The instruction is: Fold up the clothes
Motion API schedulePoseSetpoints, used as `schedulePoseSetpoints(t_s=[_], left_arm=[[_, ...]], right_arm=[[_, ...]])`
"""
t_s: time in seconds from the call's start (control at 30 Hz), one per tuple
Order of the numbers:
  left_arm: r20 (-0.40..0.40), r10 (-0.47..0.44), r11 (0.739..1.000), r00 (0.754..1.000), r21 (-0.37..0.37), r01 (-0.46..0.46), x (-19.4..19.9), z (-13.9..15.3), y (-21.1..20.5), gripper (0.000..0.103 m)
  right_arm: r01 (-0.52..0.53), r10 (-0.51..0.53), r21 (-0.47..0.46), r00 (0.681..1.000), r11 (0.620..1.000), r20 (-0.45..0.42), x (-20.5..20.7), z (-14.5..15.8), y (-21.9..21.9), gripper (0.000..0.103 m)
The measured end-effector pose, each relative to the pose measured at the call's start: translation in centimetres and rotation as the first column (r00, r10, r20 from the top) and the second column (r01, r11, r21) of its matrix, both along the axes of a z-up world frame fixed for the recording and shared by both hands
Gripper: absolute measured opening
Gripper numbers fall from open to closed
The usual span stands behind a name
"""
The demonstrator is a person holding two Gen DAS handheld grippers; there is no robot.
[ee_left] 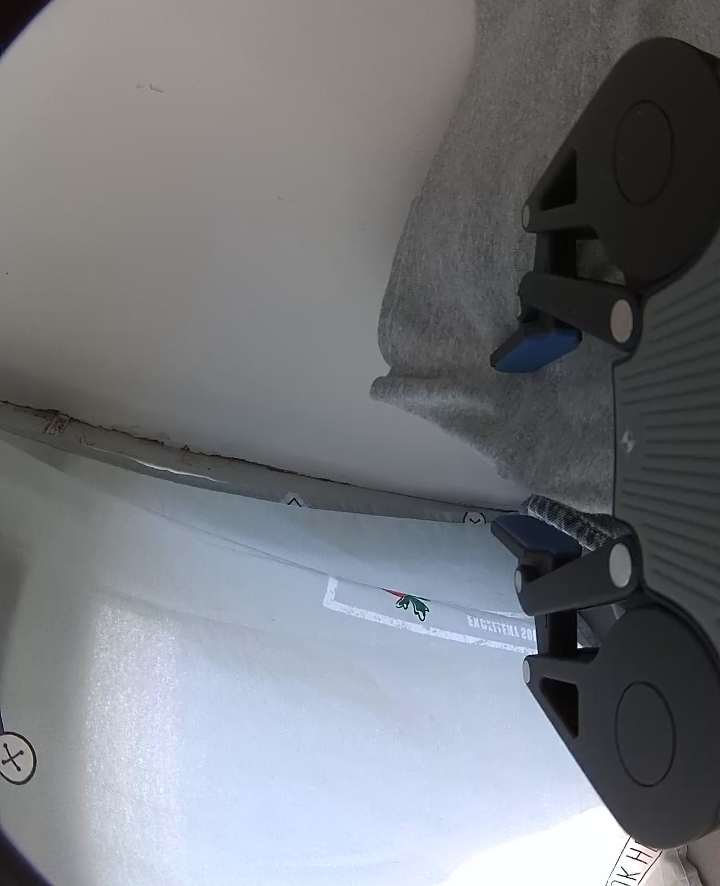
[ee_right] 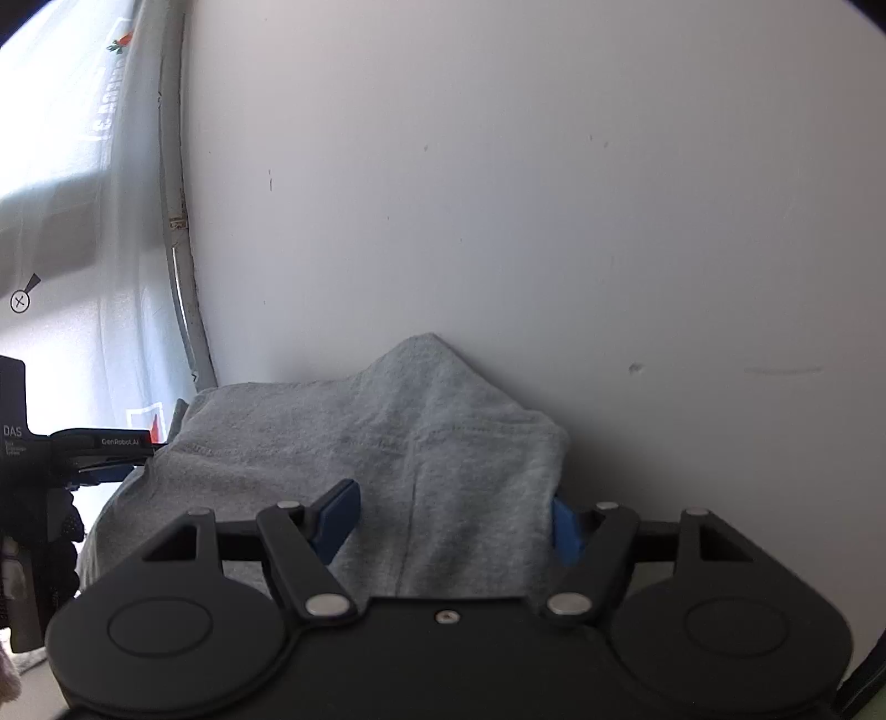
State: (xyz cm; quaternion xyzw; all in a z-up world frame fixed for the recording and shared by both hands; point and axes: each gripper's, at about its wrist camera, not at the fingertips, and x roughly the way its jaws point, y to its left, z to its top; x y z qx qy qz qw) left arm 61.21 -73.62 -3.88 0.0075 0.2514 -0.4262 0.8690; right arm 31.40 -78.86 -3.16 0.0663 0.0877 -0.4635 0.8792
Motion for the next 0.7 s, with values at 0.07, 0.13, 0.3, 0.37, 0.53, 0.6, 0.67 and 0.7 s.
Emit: schedulePoseSetpoints(t_s=[0.07, 0.13, 0.3, 0.37, 0.53, 0.6, 0.67, 0.7], left_arm=[[-0.036, 0.017, 1.0, 0.999, -0.019, -0.017, 1.1, -0.1, -0.3, 0.059], [-0.069, 0.027, 0.999, 0.997, -0.034, -0.03, 1.2, -0.1, 0.2, 0.061], [-0.088, 0.043, 0.998, 0.995, -0.037, -0.046, 1.5, 0.0, 0.9, 0.066], [-0.084, 0.053, 0.998, 0.995, -0.033, -0.056, 2.1, -0.1, 1.3, 0.072], [-0.09, 0.107, 0.994, 0.99, -0.028, -0.11, 1.2, 1.4, 4.8, 0.079], [-0.065, 0.125, 0.991, 0.99, -0.045, -0.128, 0.0, 2.3, 6.7, 0.085], [-0.034, 0.151, 0.987, 0.988, -0.044, -0.153, -2.2, 3.5, 9.0, 0.096], [-0.026, 0.164, 0.986, 0.986, -0.038, -0.165, -3.3, 3.9, 10.1, 0.098]], right_arm=[[0.029, -0.025, -0.113, 0.999, 0.993, 0.037, -0.1, 0.9, 0.4, 0.07], [-0.041, 0.05, -0.125, 0.996, 0.991, 0.067, 0.8, 1.1, -0.4, 0.07], [-0.178, 0.179, 0.098, 0.984, 0.979, 0.001, 6.7, -0.6, -4.5, 0.072], [-0.148, 0.158, 0.157, 0.986, 0.977, -0.058, 7.6, -2.0, -5.3, 0.072], [-0.132, 0.164, 0.232, 0.979, 0.964, -0.124, 7.4, -0.3, -5.9, 0.076], [-0.146, 0.185, 0.231, 0.97, 0.962, -0.157, 6.3, 0.1, -5.6, 0.081], [-0.163, 0.205, 0.22, 0.962, 0.962, -0.183, 5.7, 0.7, -5.0, 0.087], [-0.174, 0.216, 0.215, 0.958, 0.961, -0.19, 5.5, 1.0, -4.7, 0.087]])
